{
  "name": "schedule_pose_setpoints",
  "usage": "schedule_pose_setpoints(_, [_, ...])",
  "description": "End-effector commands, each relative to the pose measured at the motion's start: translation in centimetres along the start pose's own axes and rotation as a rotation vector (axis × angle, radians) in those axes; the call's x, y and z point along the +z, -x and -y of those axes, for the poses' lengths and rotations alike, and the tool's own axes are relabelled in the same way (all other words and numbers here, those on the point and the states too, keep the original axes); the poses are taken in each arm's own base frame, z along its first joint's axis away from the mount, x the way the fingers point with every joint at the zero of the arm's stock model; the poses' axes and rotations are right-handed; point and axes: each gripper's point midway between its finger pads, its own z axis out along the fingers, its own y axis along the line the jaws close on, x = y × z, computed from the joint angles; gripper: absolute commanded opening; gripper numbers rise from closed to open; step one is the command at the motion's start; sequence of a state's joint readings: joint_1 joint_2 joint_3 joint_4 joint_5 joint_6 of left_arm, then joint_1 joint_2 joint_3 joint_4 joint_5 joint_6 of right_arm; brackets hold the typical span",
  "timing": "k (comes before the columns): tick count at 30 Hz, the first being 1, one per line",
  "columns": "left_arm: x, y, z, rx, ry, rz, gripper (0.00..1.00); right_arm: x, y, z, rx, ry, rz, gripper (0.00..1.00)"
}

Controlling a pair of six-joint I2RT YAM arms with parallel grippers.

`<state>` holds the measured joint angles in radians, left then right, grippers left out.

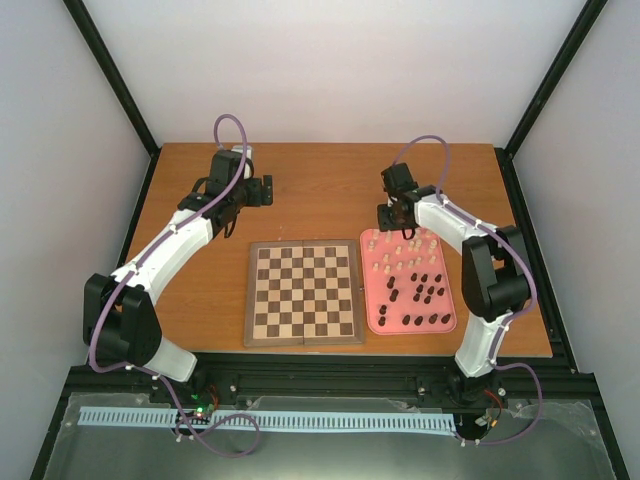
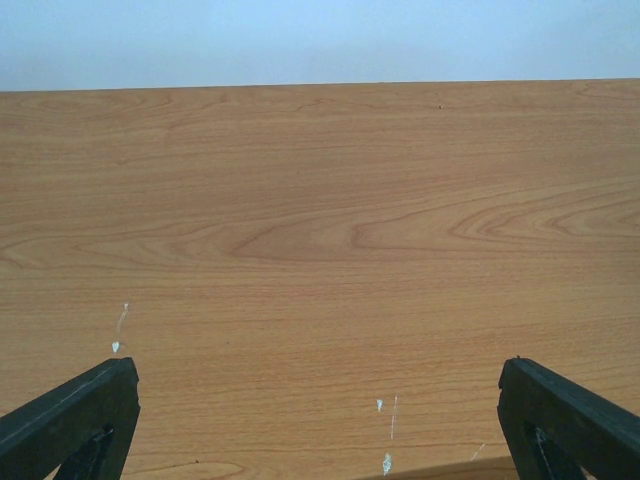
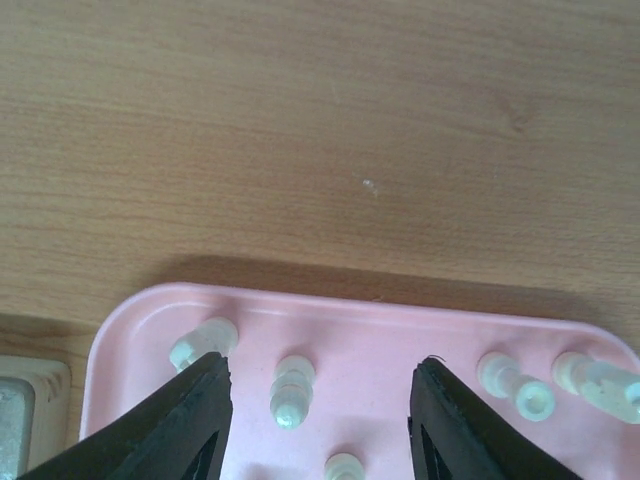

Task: Set up the chess pieces on the board
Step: Pick up the chess piece from the storage box.

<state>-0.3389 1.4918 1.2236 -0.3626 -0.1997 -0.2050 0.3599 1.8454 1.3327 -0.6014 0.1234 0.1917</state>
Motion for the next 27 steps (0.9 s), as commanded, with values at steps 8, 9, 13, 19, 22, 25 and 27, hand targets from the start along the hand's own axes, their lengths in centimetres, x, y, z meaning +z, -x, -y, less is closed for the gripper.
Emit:
schedule_pose_setpoints(8, [-0.7, 2.1, 0.2, 0.004, 0.005, 0.041, 1.00, -1.9, 1.8, 3.7, 0.074, -0.058, 0.053, 0.49])
schedule_pose_setpoints(9, [-0.8, 2.2, 0.3, 0.003, -0.001, 0.042, 1.00, -1.8, 1.7, 3.8, 0.077, -0.056, 0.051, 0.49])
schedule_pose_setpoints(13, [-1.2, 2.5, 0.6, 0.000, -0.021, 0.052, 1.00, -1.3, 1.1, 4.0, 0.081, -0.052, 0.039, 0.48])
schedule_pose_setpoints(19, [-0.7, 2.9, 0.5, 0.007, -0.007, 0.062, 1.00, -0.9, 1.2, 4.3, 0.109, -0.051, 0.058, 0.46])
schedule_pose_setpoints(22, [0.2, 2.9, 0.5, 0.013, 0.008, 0.047, 1.00, -0.7, 1.7, 4.3, 0.111, -0.051, 0.071, 0.46])
schedule_pose_setpoints(25, [0.9, 2.1, 0.5, 0.013, 0.013, 0.026, 1.00, -0.1, 1.7, 4.2, 0.111, -0.035, 0.058, 0.45])
schedule_pose_setpoints(27, [1.2, 2.0, 0.6, 0.015, 0.008, 0.016, 1.00, 0.4, 1.4, 4.0, 0.108, -0.022, 0.042, 0.45])
